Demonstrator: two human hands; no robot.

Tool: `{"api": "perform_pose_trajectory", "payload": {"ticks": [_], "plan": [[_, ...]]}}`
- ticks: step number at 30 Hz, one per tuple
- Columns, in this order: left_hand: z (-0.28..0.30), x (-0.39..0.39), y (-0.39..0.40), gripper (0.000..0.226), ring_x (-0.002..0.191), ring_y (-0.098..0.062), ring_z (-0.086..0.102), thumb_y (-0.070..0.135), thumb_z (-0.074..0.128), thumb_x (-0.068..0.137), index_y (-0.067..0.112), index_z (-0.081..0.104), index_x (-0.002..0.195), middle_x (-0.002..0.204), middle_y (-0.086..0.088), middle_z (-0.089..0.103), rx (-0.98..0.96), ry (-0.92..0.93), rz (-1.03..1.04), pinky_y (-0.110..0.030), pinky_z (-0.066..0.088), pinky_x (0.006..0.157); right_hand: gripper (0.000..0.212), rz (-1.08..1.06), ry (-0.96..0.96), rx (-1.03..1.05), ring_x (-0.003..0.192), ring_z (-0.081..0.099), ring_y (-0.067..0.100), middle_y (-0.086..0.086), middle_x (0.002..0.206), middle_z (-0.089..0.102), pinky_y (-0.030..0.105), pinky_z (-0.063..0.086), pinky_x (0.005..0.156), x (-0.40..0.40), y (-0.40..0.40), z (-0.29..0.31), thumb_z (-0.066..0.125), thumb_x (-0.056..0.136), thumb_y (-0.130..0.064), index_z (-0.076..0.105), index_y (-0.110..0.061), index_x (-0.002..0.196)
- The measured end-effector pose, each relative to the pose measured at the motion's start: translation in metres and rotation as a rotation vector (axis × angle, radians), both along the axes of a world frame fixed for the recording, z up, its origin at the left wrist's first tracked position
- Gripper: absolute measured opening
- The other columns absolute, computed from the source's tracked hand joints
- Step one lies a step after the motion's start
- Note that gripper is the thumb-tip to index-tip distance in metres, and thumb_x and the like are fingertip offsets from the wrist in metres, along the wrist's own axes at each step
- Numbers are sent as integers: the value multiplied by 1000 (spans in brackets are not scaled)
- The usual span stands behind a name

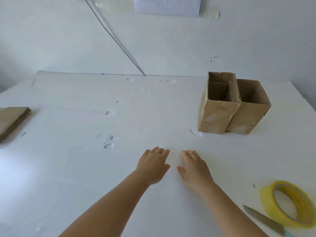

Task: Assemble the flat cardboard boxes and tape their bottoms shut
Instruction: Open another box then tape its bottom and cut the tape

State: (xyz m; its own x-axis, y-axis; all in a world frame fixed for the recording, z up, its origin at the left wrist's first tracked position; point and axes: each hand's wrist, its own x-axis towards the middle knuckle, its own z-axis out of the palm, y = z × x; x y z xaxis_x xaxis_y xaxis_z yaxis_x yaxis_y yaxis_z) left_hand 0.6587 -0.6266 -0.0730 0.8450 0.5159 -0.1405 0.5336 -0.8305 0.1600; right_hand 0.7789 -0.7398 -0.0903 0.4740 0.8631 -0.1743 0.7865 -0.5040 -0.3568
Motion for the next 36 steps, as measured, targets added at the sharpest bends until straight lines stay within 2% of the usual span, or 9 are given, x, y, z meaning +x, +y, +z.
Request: {"api": "perform_pose_trajectory", "payload": {"ticks": [10,17,21,24,36], "plan": [[23,-197,30,56,140,-16,26,40,39,97,23,23,148,151,3,34,4,-103,250,-30,17,113,60,214,-37,46,145,14,17,-1,156,22,33,20,115,-163,58,28,41,96,-37,21,-13,148],[44,-337,56,56,138,-16,30,42,39,97,24,24,148,150,4,36,68,-154,385,-30,20,111,61,337,-41,117,145,12,16,1,157,18,34,15,116,-290,102,52,40,97,-38,20,-14,149],[55,-406,71,56,136,-17,33,42,40,97,24,25,148,149,3,37,98,-172,452,-32,22,111,60,395,-52,162,144,17,17,2,155,23,34,18,115,-352,127,66,41,96,-36,23,-11,147],[65,-449,86,57,135,-17,34,43,39,96,25,24,148,148,4,38,126,-180,511,-32,24,110,58,455,-66,181,141,21,19,2,152,27,34,21,113,-390,149,76,42,96,-36,25,-10,145],[85,-552,187,57,134,-19,36,44,41,96,25,24,148,148,3,39,212,-200,637,-33,26,108,62,575,-85,191,145,14,18,3,157,19,36,17,115,-482,277,82,40,97,-38,19,-11,149]]}}
